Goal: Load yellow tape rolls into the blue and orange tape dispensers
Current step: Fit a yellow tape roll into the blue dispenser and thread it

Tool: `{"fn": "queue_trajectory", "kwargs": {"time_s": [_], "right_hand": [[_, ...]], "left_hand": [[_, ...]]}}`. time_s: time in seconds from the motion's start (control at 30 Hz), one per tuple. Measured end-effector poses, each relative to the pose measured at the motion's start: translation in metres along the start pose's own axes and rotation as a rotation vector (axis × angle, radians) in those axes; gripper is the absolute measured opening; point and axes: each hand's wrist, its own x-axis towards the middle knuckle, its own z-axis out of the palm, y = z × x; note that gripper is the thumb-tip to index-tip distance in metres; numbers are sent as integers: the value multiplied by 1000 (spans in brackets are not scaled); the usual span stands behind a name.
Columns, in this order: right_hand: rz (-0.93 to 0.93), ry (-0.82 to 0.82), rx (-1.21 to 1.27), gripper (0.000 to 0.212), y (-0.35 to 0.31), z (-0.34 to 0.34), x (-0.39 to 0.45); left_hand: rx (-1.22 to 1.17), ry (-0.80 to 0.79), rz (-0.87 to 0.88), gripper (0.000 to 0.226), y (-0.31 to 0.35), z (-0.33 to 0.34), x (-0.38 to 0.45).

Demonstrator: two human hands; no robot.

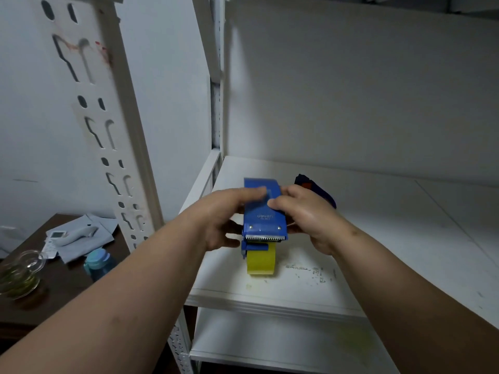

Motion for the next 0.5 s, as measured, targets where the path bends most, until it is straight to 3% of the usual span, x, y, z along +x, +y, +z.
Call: {"fn": "queue_trajectory", "kwargs": {"time_s": [0.1, 0.17, 0.27, 0.5], "right_hand": [[7, 114, -49, 7, -5, 5, 1], [-21, 164, -158, 20, -4, 5, 2], [-33, 165, -130, 43, -6, 9, 2], [27, 239, -172, 34, -11, 9, 5]], "left_hand": [[29, 75, 22, 22, 3, 15, 5], [32, 101, 42, 23, 2, 17, 8], [25, 141, 67, 21, 1, 17, 10], [-25, 60, 93, 25, -4, 8, 12]]}}
